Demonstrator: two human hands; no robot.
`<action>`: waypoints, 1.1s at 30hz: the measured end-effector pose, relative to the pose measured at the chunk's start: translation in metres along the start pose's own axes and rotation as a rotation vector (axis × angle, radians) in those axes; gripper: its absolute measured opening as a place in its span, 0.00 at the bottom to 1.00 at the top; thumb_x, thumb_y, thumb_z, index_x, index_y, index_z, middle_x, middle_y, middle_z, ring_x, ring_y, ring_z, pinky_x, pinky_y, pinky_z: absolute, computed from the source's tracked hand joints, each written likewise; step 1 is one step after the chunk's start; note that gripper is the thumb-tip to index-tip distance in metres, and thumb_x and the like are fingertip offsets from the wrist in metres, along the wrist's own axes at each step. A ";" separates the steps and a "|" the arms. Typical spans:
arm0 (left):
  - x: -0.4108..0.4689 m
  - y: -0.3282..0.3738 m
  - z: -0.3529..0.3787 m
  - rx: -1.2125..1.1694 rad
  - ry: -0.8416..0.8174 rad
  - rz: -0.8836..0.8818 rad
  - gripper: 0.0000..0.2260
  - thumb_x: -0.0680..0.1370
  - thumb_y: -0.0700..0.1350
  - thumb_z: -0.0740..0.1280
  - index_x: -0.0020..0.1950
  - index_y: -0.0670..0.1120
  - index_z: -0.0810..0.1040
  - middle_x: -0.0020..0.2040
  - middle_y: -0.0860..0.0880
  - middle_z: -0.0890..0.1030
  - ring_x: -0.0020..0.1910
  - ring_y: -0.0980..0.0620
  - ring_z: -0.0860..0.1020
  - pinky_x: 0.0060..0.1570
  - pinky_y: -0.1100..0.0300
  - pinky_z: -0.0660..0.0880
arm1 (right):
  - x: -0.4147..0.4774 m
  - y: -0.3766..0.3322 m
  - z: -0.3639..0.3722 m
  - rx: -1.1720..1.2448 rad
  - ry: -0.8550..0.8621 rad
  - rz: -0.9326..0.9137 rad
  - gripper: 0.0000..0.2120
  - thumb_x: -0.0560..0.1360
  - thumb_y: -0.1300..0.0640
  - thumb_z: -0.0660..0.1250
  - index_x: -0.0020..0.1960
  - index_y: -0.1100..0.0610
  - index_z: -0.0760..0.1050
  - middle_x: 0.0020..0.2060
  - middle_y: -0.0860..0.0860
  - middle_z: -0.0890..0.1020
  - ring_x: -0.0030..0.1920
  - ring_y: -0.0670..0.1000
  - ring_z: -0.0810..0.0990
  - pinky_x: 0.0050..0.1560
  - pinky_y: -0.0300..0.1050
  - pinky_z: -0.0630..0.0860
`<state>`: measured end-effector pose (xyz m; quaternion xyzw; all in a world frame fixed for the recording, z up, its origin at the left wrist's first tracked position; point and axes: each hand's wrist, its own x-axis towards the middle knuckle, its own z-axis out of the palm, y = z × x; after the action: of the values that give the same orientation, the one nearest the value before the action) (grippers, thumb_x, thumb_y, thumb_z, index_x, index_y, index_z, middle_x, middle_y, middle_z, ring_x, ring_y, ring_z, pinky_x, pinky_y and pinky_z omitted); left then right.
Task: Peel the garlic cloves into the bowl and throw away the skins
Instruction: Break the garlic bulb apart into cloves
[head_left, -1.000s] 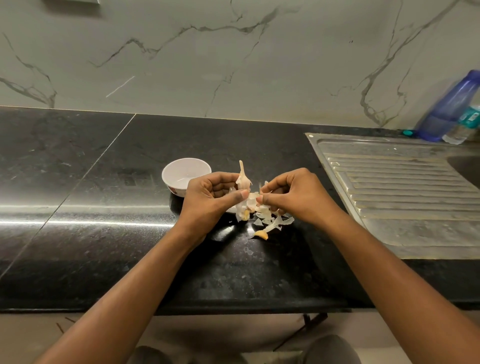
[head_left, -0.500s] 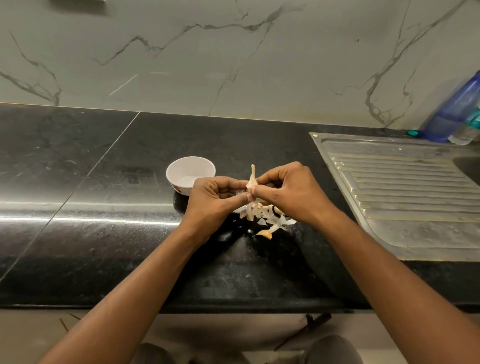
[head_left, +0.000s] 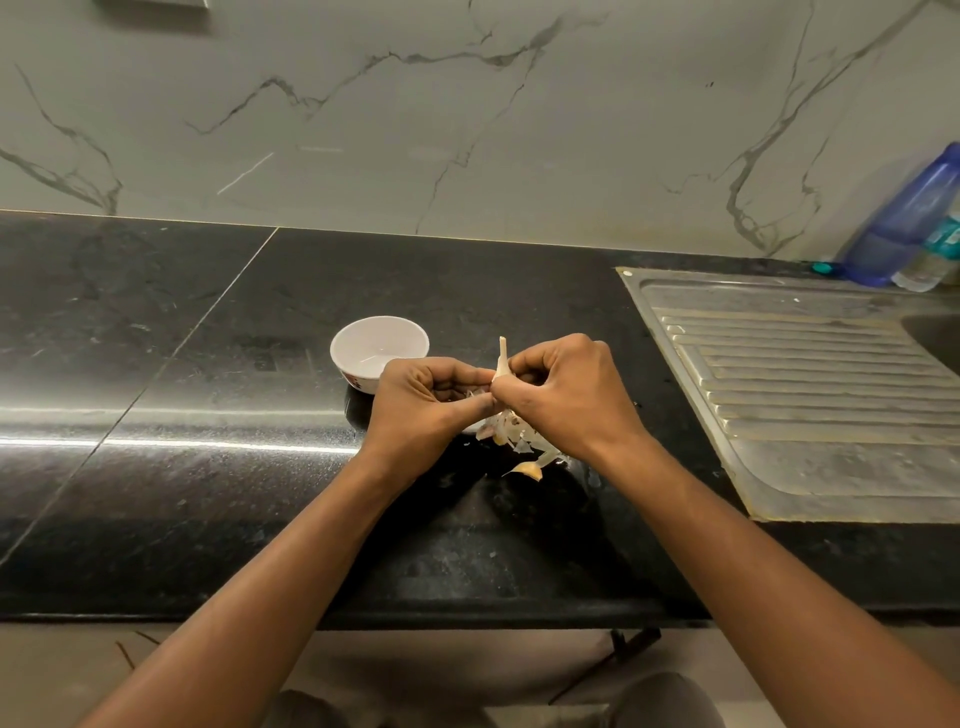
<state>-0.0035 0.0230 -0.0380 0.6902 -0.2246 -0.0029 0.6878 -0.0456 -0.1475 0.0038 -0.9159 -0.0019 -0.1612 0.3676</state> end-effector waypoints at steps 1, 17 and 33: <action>0.000 0.000 0.000 0.006 -0.003 0.005 0.09 0.74 0.33 0.78 0.53 0.38 0.88 0.45 0.45 0.89 0.45 0.45 0.89 0.49 0.55 0.86 | -0.001 0.001 0.000 0.001 0.001 -0.006 0.10 0.75 0.52 0.73 0.37 0.52 0.88 0.28 0.49 0.84 0.32 0.51 0.84 0.36 0.55 0.82; 0.001 0.000 0.000 -0.056 -0.032 0.022 0.12 0.75 0.33 0.78 0.57 0.37 0.87 0.50 0.45 0.89 0.50 0.44 0.88 0.54 0.52 0.85 | 0.003 0.007 -0.015 0.095 -0.107 -0.063 0.05 0.80 0.49 0.75 0.51 0.48 0.90 0.38 0.44 0.89 0.40 0.46 0.87 0.43 0.47 0.86; -0.001 0.001 -0.001 -0.022 -0.080 0.056 0.11 0.74 0.33 0.78 0.56 0.36 0.86 0.48 0.44 0.89 0.47 0.45 0.89 0.49 0.58 0.85 | 0.005 0.009 -0.020 0.133 -0.129 -0.011 0.02 0.77 0.57 0.78 0.47 0.53 0.90 0.35 0.47 0.88 0.37 0.47 0.89 0.42 0.48 0.88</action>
<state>-0.0044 0.0238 -0.0369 0.6756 -0.2709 -0.0137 0.6856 -0.0460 -0.1681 0.0128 -0.8979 -0.0412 -0.1032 0.4259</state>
